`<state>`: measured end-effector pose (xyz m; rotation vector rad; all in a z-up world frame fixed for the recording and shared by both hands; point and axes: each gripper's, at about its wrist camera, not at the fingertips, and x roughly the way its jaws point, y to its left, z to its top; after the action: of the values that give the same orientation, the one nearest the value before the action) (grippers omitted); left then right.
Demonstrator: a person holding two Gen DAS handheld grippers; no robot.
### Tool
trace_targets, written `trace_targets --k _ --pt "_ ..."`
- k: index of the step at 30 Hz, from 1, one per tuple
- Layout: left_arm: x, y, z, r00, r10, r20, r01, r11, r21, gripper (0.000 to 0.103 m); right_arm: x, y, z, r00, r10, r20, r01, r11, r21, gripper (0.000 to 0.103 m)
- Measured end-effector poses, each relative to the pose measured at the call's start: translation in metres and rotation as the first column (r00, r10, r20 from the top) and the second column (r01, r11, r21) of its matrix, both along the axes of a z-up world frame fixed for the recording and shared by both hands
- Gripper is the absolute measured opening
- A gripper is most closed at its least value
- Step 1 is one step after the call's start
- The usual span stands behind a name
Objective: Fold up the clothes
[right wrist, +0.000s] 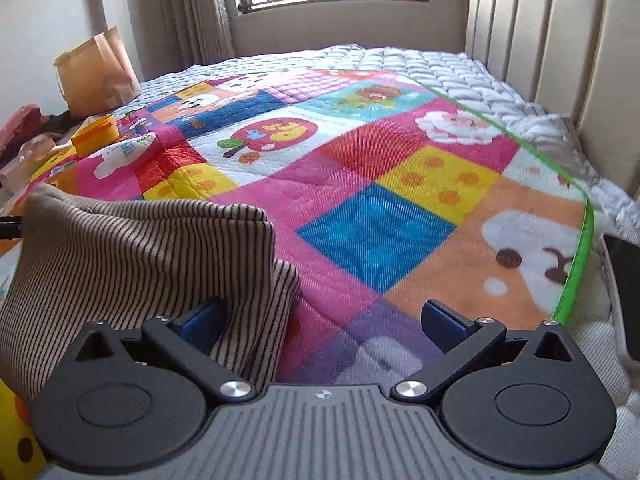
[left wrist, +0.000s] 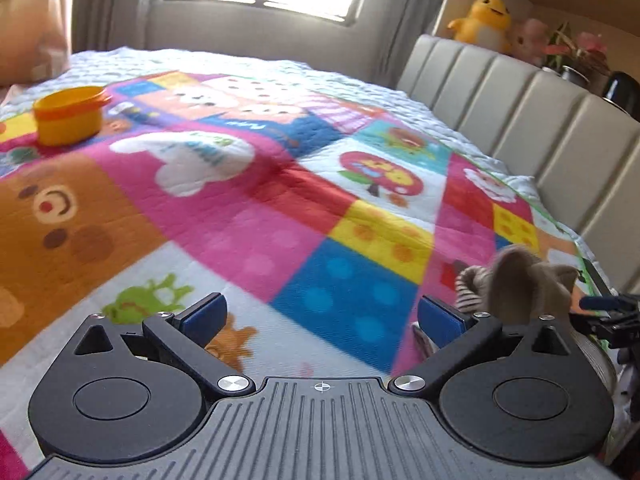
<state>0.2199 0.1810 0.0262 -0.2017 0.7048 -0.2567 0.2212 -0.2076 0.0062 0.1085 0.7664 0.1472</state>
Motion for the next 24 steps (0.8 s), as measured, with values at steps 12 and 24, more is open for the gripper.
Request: trace_targets --k 12,24 --pt "-0.030 -0.044 0.033 0.944 -0.317 0.096 0.329 0.933 -0.148 0.103 -0.011 -0.011 -0.014 0.997 -0.077 0.015 0.073 0.981 0.182 0.103" --pt "0.011 -0.071 -0.003 0.953 -0.301 -0.034 0.290 0.939 -0.185 0.103 -0.029 0.028 0.027 0.968 0.062 0.241 -0.091 0.990 0.111 0.086"
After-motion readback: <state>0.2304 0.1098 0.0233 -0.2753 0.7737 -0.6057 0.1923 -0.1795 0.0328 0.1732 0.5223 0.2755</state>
